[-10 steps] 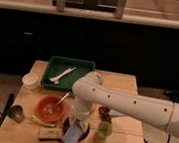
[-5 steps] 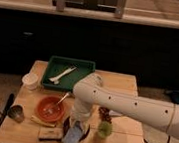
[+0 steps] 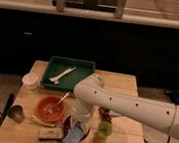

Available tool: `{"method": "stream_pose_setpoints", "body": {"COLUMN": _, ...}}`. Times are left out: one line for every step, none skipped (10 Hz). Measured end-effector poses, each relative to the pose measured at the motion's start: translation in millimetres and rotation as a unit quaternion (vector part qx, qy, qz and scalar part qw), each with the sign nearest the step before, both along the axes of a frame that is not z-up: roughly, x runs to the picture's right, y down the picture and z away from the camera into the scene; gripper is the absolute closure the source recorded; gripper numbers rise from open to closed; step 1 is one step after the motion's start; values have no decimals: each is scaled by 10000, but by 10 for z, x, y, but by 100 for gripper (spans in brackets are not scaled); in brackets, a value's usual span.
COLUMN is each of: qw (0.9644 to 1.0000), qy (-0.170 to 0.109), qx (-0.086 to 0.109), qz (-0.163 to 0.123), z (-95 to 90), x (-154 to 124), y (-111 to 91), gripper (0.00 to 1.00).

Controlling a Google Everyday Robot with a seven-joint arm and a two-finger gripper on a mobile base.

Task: Place sponge in purple bowl

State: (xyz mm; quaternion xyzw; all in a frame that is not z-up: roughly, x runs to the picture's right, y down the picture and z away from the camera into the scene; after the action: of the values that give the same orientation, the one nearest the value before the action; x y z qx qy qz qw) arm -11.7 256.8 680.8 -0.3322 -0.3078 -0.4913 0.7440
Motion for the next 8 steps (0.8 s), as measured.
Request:
{"method": "stream_pose_setpoints", "body": {"qw": 10000, "qy": 2, "qx": 7, "qz": 4, "z": 2, "x": -3, "y": -9, "gripper": 54}}
{"method": "stream_pose_setpoints", "body": {"qw": 10000, "qy": 5, "qx": 18, "qz": 8, "z": 1, "x": -4, "y": -22, "gripper": 44}}
{"method": "stream_pose_setpoints", "body": {"qw": 10000, "qy": 7, "qx": 22, "qz": 12, "z": 2, "x": -5, "y": -32, "gripper": 36}}
{"method": "stream_pose_setpoints", "body": {"qw": 10000, "qy": 11, "qx": 32, "qz": 13, "z": 4, "x": -4, "y": -52, "gripper": 25}}
{"method": "stream_pose_setpoints", "body": {"qw": 10000, "qy": 17, "qx": 34, "qz": 11, "z": 6, "x": 2, "y": -67, "gripper": 20}}
{"method": "stream_pose_setpoints", "body": {"qw": 10000, "qy": 19, "qx": 33, "qz": 10, "z": 8, "x": 6, "y": -79, "gripper": 20}}
{"method": "stream_pose_setpoints", "body": {"qw": 10000, "qy": 22, "qx": 32, "qz": 12, "z": 12, "x": 15, "y": -93, "gripper": 20}}
{"method": "stream_pose_setpoints", "body": {"qw": 10000, "qy": 23, "qx": 32, "qz": 15, "z": 16, "x": 24, "y": -111, "gripper": 20}}
